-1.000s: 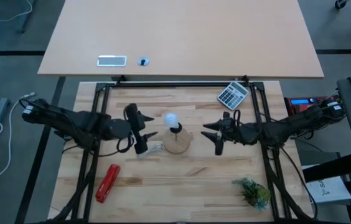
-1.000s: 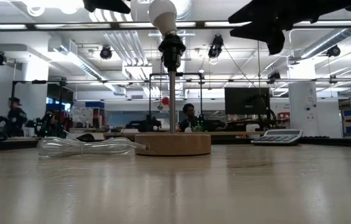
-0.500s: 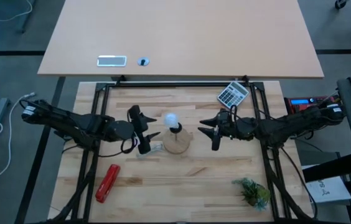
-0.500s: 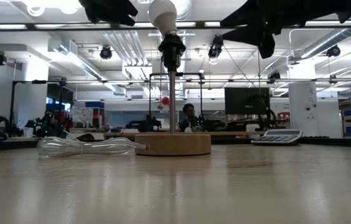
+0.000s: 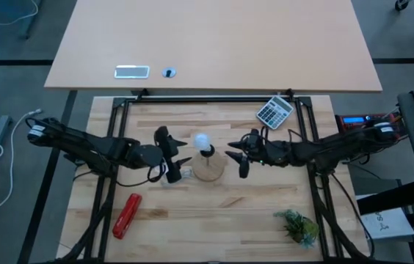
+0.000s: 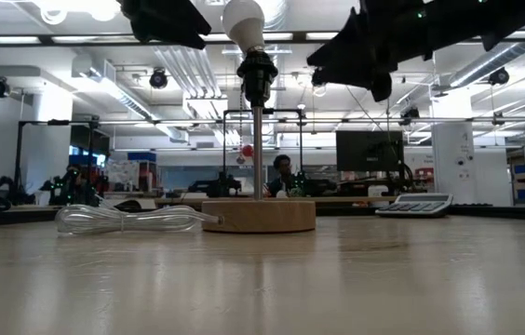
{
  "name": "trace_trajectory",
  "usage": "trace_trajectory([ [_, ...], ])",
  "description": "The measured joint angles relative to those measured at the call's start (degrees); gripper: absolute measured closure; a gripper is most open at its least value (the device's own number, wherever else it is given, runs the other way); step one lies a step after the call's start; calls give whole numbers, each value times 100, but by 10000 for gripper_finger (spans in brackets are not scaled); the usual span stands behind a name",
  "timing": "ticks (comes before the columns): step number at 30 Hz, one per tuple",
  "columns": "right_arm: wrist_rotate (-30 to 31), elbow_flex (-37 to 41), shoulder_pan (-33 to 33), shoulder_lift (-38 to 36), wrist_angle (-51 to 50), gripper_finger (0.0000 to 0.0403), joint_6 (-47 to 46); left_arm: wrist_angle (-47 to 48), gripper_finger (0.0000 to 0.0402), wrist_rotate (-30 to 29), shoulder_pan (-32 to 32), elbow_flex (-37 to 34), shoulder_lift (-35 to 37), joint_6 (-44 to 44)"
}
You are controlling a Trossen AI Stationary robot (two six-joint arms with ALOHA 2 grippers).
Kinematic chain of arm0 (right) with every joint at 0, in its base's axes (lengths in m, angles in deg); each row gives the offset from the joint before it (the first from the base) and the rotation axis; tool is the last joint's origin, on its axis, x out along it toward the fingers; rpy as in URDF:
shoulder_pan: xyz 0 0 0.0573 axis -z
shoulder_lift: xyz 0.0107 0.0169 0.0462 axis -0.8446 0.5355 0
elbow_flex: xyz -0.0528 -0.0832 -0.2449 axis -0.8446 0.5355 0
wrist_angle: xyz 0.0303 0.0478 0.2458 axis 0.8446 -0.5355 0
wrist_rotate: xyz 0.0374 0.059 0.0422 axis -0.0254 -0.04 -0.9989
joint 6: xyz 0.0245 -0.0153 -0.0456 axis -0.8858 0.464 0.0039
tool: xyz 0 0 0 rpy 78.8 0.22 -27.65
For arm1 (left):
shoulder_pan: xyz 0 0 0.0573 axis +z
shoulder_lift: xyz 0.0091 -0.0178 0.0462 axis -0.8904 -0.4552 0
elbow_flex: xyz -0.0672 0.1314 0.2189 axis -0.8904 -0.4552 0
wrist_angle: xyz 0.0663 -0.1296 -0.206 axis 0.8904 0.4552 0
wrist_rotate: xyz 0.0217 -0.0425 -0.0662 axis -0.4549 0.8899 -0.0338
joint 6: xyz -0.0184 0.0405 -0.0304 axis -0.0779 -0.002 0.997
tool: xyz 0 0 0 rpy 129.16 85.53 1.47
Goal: Screw lightbulb
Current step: Insert the lightbulb into the brown lamp
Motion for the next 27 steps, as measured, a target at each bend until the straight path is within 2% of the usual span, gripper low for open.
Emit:
trace_trajectory([
  [5,77,-356,40,138,-47,238,373,-238,153,-54,0,-2,-117,-192],
  [9,225,-775,180,247,-154,240,577,-394,155,-426,12,-2,-202,-316],
  [15,-966,-1443,388,663,-445,248,657,-696,165,-225,24,-3,-240,-553],
  [20,-997,-1983,396,1089,-1078,244,822,-862,164,-193,20,-4,-235,-676],
  [27,-996,-2704,396,1565,-1832,233,970,-1307,170,201,27,-4,-352,-1006],
])
